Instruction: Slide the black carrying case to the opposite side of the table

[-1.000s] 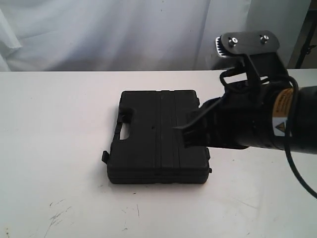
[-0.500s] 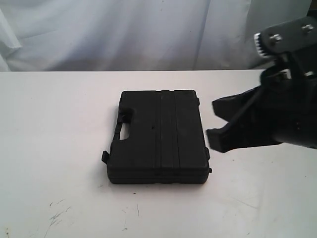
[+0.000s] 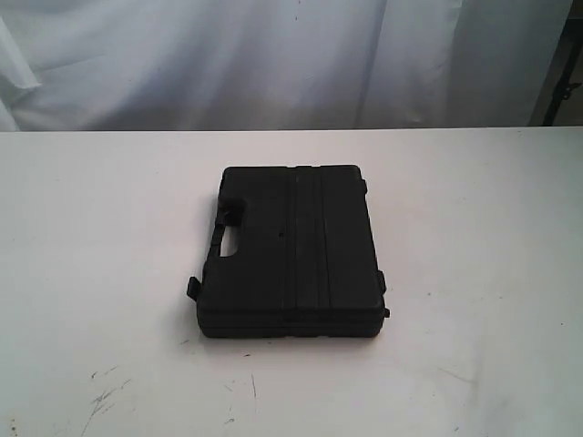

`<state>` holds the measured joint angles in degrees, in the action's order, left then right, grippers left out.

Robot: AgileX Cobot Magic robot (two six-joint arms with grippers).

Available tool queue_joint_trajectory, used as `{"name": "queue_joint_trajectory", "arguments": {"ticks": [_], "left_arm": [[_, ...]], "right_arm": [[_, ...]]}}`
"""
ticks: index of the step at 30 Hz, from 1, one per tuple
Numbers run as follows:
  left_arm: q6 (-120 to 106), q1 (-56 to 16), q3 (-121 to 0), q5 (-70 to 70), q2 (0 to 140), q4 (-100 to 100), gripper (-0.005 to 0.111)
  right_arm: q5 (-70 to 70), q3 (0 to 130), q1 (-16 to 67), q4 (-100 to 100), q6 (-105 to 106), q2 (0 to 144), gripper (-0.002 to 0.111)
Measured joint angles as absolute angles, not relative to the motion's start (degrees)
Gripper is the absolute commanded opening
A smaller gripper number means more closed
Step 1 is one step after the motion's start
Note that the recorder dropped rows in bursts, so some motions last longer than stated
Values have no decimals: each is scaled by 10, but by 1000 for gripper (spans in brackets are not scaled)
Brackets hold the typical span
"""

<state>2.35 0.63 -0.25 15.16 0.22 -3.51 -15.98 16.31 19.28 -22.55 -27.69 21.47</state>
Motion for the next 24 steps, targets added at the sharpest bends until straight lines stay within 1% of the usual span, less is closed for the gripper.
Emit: {"name": "queue_joint_trajectory", "arguments": {"ticks": [3, 9, 14, 19, 24], "left_arm": [[23, 6, -2, 152, 2, -35, 0], [23, 6, -2, 152, 2, -35, 0], [23, 6, -2, 152, 2, -35, 0], [23, 6, -2, 152, 2, -35, 0], [23, 6, -2, 152, 2, -35, 0]], "right_arm": [[-160, 124, 163, -227, -277, 141, 0], [-176, 72, 155, -227, -281, 50, 0], [-177, 47, 146, -177, -247, 38, 0], [-180, 41, 94, -71, -134, 37, 0], [-180, 38, 55, -38, -84, 37, 0]]}}
